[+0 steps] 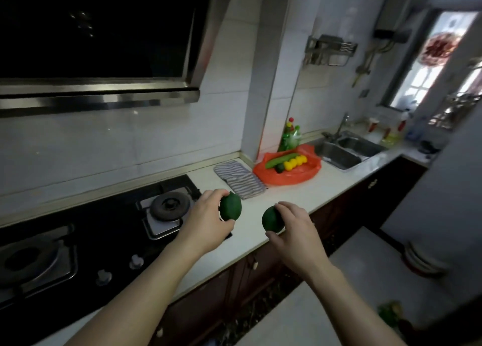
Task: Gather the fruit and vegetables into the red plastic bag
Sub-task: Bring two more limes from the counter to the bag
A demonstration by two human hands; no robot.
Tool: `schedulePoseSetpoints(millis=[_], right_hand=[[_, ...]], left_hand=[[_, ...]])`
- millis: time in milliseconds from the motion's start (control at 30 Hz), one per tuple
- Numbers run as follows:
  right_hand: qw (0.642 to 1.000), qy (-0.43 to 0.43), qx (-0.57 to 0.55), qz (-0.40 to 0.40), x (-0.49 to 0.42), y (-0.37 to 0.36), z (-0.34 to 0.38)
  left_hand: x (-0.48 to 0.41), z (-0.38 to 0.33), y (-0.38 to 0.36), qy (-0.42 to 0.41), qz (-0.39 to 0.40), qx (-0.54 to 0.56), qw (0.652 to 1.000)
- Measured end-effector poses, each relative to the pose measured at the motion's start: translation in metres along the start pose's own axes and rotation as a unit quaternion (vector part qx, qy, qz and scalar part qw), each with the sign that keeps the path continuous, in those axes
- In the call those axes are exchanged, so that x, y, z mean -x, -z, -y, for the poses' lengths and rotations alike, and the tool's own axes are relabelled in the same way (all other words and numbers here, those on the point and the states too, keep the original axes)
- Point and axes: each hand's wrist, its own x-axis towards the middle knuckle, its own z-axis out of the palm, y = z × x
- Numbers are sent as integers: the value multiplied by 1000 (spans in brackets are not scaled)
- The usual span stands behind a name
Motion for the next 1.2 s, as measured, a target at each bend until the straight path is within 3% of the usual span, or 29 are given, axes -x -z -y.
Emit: schedulePoseSetpoints(millis=[633,800,1200], right_hand=[[991,-125,36,-38,-129,-8,-147],[992,-118,11,-41,-164,-9,-204],[999,2,-39,7,-281,-16,-354]], left_hand=[[-216,-28,-126,-100,90,8,991],[-252,-45,-165,-81,81,-9,993],[-343,-88,-259,21,24,-58,998]])
